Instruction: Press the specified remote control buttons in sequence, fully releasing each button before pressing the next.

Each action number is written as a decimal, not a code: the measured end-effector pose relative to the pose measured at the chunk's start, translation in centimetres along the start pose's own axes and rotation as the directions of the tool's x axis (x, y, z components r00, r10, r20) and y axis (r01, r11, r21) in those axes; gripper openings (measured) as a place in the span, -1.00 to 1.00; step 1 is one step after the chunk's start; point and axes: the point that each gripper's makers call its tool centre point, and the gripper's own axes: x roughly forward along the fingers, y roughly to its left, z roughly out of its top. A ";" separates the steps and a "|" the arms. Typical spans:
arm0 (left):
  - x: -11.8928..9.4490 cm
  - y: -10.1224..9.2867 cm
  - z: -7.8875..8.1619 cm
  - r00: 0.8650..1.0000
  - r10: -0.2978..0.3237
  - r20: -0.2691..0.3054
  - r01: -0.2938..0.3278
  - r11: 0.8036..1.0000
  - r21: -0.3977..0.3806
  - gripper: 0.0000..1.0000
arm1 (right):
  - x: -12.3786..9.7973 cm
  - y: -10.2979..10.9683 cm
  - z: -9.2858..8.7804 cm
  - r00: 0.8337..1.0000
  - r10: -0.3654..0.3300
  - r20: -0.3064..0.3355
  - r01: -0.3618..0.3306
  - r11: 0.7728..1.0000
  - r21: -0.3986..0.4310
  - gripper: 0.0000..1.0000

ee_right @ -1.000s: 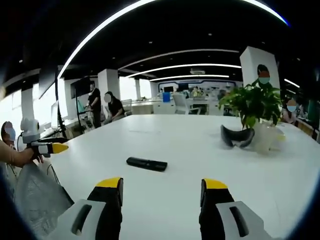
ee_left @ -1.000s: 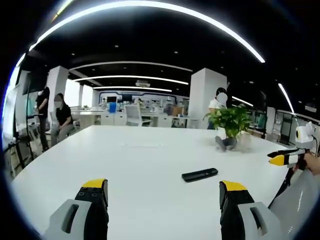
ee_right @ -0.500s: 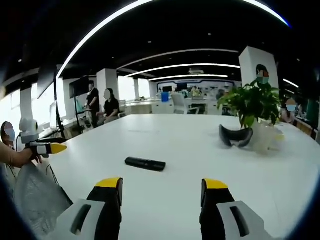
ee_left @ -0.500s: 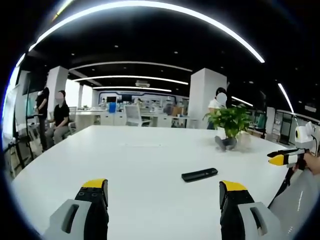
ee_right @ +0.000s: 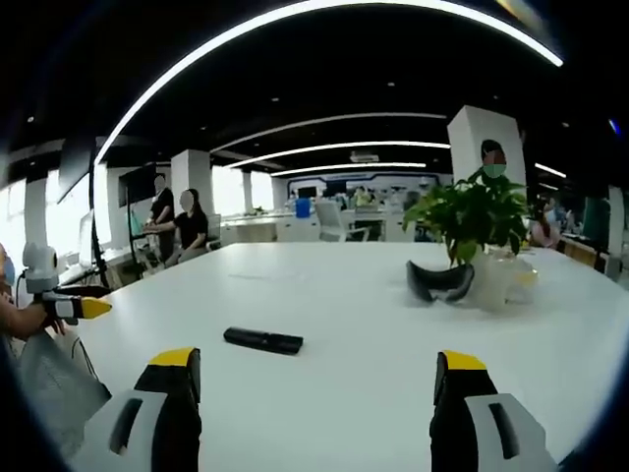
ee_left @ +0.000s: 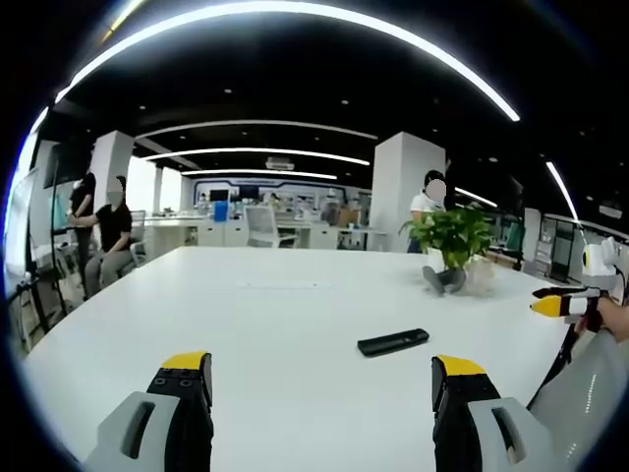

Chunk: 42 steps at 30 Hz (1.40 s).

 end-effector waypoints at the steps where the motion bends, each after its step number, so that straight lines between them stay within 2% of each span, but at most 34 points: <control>1: 0.0 0.0 0.0 1.000 0.001 0.000 -0.001 1.000 0.002 0.93 | 0.0 0.0 0.0 1.000 -0.001 -0.003 0.001 1.000 -0.001 0.97; 16: 0.1 0.1 0.0 1.000 -0.001 0.001 0.001 1.000 -0.006 0.93 | -0.1 -0.2 -0.2 1.000 -0.004 -0.009 0.004 1.000 -0.003 0.86; 19: 0.2 0.0 -0.3 1.000 -0.003 -0.017 0.003 1.000 -0.006 0.93 | 0.0 -0.1 -0.4 1.000 -0.003 -0.022 0.003 1.000 -0.010 0.84; 21: 0.4 -0.2 -0.5 1.000 -0.012 -0.026 0.012 1.000 -0.006 0.93 | 0.0 0.0 -0.7 0.999 -0.001 -0.038 0.000 1.000 -0.025 0.81; 26: 0.4 -0.7 -0.5 0.999 -0.038 -0.027 0.038 0.999 -0.009 0.92 | 0.1 -0.4 -0.6 0.999 -0.001 -0.032 0.000 1.000 -0.022 0.79; 28: 0.4 -0.8 0.0 0.999 -0.052 -0.002 0.052 0.999 -0.016 0.93 | 0.1 -0.4 -0.4 1.000 0.003 -0.019 -0.003 1.000 -0.011 0.79; 30: 0.1 -0.9 0.5 0.998 -0.057 0.030 0.057 0.998 -0.024 0.93 | -0.1 -0.2 0.4 0.999 0.015 0.030 -0.015 1.000 -0.002 0.77; 33: -0.2 -0.3 1.0 0.998 -0.030 0.063 0.032 0.999 -0.040 0.94 | -0.1 -0.2 0.1 1.000 0.016 0.013 -0.016 1.000 0.002 0.77; 36: -0.1 0.0 0.9 0.998 -0.018 0.059 0.020 0.999 -0.041 0.96 | -0.2 0.6 0.2 0.998 0.062 0.031 -0.062 0.998 0.021 0.70; 38: -0.1 -0.4 0.8 0.998 -0.030 0.057 0.032 0.999 -0.035 0.96 | -0.5 0.4 0.4 0.998 0.055 0.041 -0.056 0.998 0.028 0.54; 42: 0.2 -1.1 0.8 0.997 -0.063 0.045 0.064 0.998 -0.010 0.95 | -0.4 -0.3 0.2 0.999 0.021 0.034 -0.023 0.998 0.053 0.62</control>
